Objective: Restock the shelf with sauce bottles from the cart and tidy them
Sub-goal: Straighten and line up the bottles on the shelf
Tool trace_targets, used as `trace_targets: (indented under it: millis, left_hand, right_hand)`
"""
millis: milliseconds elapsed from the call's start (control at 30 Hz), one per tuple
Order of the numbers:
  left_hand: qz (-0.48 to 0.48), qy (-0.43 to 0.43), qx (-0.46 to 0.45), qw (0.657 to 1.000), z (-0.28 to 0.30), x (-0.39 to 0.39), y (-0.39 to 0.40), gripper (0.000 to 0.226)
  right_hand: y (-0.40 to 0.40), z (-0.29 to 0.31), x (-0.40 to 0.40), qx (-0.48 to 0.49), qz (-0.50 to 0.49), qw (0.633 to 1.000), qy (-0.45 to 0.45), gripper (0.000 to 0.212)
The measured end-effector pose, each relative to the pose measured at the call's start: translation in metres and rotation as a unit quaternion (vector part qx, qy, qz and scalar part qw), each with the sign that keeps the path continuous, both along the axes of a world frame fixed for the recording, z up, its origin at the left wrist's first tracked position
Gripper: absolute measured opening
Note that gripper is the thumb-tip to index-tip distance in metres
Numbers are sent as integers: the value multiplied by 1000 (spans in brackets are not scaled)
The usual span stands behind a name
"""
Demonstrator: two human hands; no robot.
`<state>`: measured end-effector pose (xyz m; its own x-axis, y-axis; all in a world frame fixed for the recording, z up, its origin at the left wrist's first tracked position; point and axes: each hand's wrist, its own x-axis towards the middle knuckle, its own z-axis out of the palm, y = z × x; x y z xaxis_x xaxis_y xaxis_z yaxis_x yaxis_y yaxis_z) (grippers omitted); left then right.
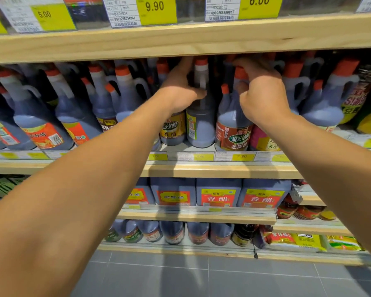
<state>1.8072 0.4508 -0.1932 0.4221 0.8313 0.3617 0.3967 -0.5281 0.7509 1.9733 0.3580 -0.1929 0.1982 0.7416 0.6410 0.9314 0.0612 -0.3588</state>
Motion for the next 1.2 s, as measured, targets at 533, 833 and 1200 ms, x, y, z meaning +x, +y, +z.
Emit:
trace_targets:
  millis: [533, 833, 1200]
  left_hand:
    - [201, 81, 183, 959, -12, 6, -22, 79]
    - [90, 14, 159, 983, -8, -3, -21, 41]
    - [93, 18, 119, 988, -1, 5, -20, 45]
  right_hand:
    - [-1, 2, -1, -80, -63, 994, -41, 38]
    - [3, -2, 4, -79, -9, 996, 40, 37]
    - [6, -1, 0, -58, 10, 993, 101, 38]
